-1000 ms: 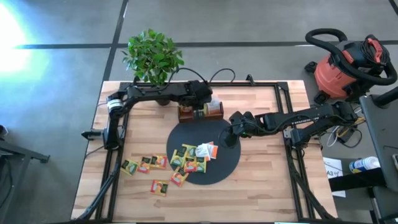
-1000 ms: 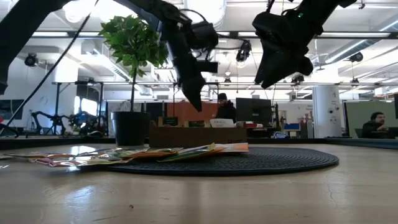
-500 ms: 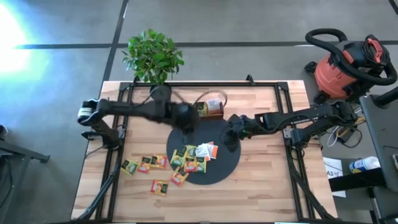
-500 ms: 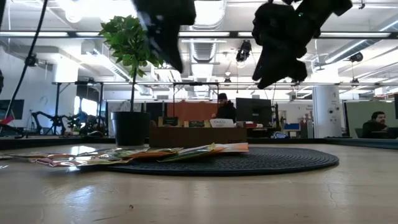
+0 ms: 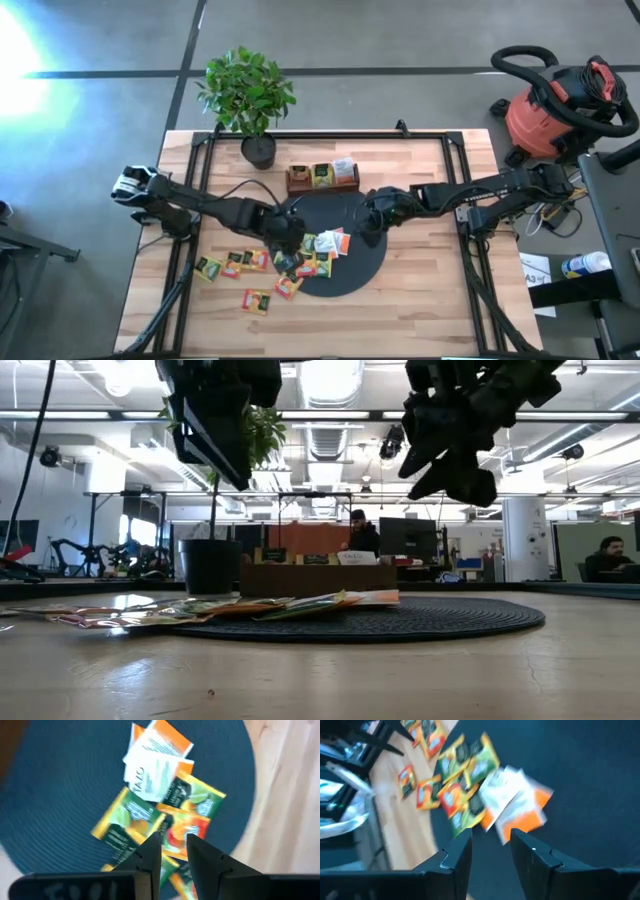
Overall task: Pick & Place Tea
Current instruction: Put the middle white tea bag into the right slot of the wooden organizer
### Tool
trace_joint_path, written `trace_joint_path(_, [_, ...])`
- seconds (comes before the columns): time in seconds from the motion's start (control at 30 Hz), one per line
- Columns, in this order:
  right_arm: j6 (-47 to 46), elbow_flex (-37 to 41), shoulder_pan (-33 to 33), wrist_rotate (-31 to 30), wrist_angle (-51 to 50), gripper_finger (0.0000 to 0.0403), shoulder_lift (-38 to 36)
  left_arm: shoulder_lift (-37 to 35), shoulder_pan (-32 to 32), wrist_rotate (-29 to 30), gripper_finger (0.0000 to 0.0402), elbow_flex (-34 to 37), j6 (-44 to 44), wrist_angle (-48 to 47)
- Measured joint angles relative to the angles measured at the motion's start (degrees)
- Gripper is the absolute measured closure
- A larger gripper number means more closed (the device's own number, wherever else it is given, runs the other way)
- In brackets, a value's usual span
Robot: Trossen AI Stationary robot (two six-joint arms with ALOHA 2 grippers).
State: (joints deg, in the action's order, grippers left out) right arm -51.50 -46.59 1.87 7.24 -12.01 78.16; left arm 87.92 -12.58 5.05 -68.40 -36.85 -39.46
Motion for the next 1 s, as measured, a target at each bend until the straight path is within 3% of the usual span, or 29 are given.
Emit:
trace_joint_path(0.17, [-3.98, 1.82, 1.68, 3.33, -1.3, 0.0266, 3.04, 0.34, -0.08, -1.41, 0.0335, 2.46, -5.45, 3.26])
trace_joint_path(0.43, [-4.51, 2.24, 0.6, 1.39, 3.2, 0.0241, 11.88, 5.2, 2.58, -1.16, 0.0335, 6.6, -5.23, 25.21])
trace_joint_path(0.73, [-3.8, 2.25, -2.12, 1.24, 10.45, 0.0216, 17.36, 14.95, 5.54, -4.95, 0.0335, 5.2, -2.29, 26.94])
trace_joint_path(1.0, [-2.74, 1.99, -3.09, 4.52, 14.39, 0.0232, 19.84, 18.34, 5.73, -7.29, 0.0335, 4.98, -1.55, 26.67])
